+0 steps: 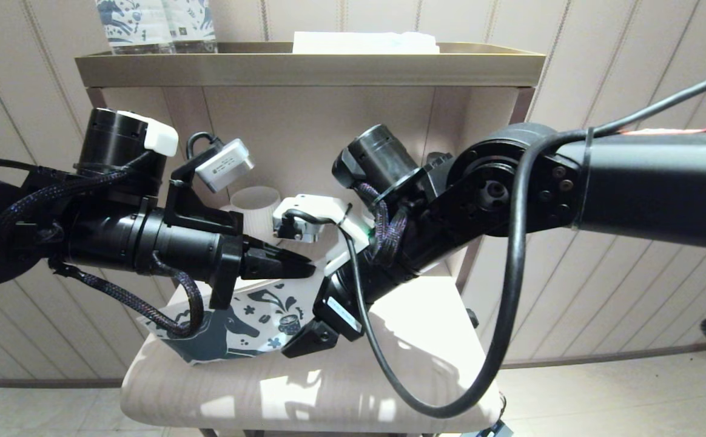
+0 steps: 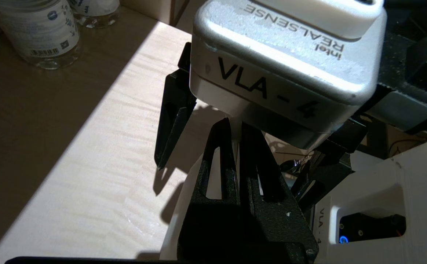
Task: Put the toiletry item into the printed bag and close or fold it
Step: Hand it to the other hand
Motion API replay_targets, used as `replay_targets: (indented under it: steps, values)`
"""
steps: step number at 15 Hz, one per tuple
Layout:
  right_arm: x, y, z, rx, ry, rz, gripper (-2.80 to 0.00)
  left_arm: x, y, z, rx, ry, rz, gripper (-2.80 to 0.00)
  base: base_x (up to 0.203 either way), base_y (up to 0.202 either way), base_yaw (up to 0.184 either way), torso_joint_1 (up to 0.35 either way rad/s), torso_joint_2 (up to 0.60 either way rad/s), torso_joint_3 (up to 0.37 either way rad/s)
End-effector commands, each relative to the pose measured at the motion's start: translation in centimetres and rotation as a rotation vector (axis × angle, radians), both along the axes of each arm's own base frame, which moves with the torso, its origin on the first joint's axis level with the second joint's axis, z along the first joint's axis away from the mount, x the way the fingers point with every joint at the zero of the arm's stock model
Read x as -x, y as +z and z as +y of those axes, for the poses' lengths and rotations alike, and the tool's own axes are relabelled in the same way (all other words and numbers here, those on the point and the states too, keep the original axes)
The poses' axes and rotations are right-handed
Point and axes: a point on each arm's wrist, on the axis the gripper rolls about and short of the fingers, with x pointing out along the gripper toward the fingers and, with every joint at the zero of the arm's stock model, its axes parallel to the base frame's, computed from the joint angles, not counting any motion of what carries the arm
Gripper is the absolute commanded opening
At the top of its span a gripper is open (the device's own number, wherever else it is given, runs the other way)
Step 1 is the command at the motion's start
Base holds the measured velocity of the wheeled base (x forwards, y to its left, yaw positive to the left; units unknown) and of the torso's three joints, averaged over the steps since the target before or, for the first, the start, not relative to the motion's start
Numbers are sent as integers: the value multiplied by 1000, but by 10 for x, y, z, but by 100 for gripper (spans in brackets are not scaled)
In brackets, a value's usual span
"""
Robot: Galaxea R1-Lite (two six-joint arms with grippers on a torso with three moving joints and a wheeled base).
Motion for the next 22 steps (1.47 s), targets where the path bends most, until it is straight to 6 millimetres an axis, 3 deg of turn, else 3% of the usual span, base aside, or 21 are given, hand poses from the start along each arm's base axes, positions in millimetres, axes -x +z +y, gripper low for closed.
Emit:
replay_targets:
  steps: [1, 6, 7, 11, 12, 22]
  values:
    - [-1, -2, 1, 4, 4, 6, 0, -1, -1, 0, 0, -5, 4, -280, 0, 0, 0, 0, 0, 0]
    - [-2, -2, 3, -26, 16, 17, 0, 0, 0, 0, 14, -25, 9, -280, 0, 0, 0, 0, 0, 0]
    - [-2, -1, 3, -32, 15, 14, -280, 0, 0, 0, 14, -25, 8, -280, 0, 0, 0, 0, 0, 0]
    - [-1, 0, 3, -33, 18, 13, -280, 1, 1, 0, 14, -24, 6, -280, 0, 0, 0, 0, 0, 0]
    - [-1, 0, 3, -34, 18, 13, 0, 1, 1, 0, 15, -25, 5, -280, 0, 0, 0, 0, 0, 0]
    - [-1, 0, 3, -36, 16, 13, 0, 2, 1, 0, 14, -25, 5, -280, 0, 0, 0, 0, 0, 0]
